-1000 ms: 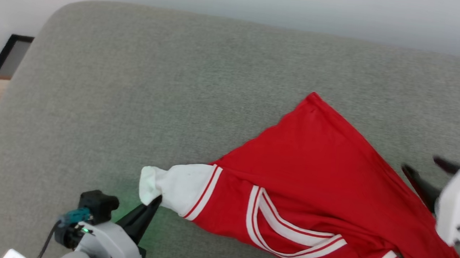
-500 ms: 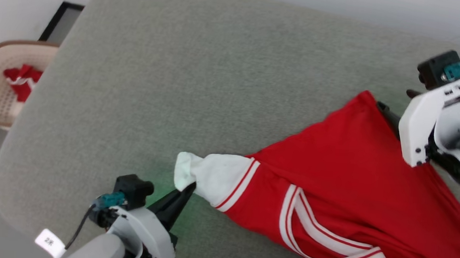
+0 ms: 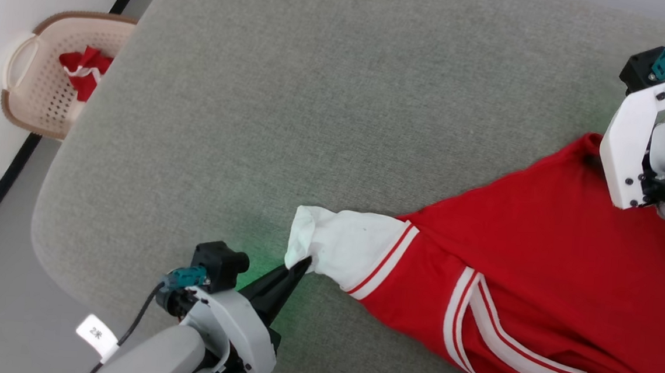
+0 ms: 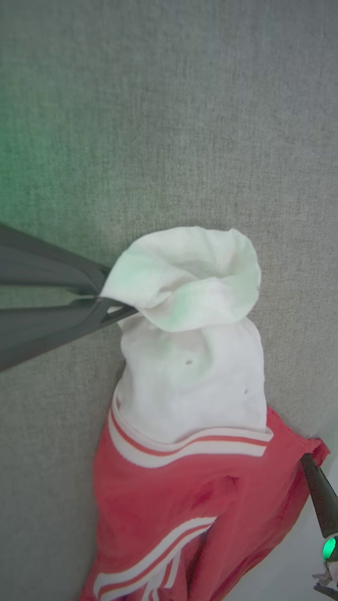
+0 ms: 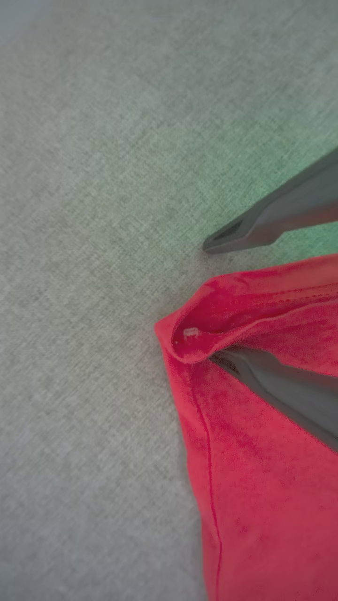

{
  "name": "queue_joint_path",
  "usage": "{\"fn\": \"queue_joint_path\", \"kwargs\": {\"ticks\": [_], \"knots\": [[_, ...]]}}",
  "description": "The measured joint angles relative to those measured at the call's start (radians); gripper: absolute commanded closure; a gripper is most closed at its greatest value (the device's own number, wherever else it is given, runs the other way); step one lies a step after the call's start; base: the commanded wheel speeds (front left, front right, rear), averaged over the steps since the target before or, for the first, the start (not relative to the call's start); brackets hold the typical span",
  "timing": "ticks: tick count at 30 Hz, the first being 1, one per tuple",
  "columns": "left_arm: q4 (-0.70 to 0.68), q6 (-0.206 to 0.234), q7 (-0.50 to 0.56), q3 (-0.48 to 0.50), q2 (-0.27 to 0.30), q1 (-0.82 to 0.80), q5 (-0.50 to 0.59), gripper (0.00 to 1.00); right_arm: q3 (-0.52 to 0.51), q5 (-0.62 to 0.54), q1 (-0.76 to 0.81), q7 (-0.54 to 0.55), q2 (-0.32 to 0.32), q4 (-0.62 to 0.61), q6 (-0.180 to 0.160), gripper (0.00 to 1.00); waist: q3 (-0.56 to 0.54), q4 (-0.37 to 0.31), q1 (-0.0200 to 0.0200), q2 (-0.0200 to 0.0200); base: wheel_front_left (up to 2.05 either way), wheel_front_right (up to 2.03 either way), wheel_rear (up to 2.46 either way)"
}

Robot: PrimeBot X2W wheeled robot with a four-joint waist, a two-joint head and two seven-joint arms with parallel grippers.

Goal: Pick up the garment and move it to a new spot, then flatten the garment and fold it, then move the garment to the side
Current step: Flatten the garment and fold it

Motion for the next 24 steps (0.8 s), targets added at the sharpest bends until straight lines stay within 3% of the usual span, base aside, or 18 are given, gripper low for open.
{"fn": "queue_joint_path", "kwargs": {"ticks": [8,15,24], "knots": [[0.028,0.000,-0.004,-0.034,0.024,-0.048,-0.051,1.00,0.043,0.043,-0.042,-0.061,0.016,0.062,0.000,1.00,0.003,0.000,0.0000,0.0000,0.00,0.00,0.00],[0.001,0.000,0.051,-0.033,0.133,-0.164,-0.114,1.00,0.069,0.076,-0.062,-0.184,0.003,0.047,0.000,1.00,-0.041,-0.046,0.0000,0.0000,0.00,0.00,0.00],[-0.116,-0.001,0.207,-0.027,0.294,-0.366,-0.158,1.00,0.064,0.092,-0.128,-0.330,-0.020,-0.016,0.000,1.00,-0.128,-0.129,0.0000,0.0000,0.00,0.00,0.00]]}}
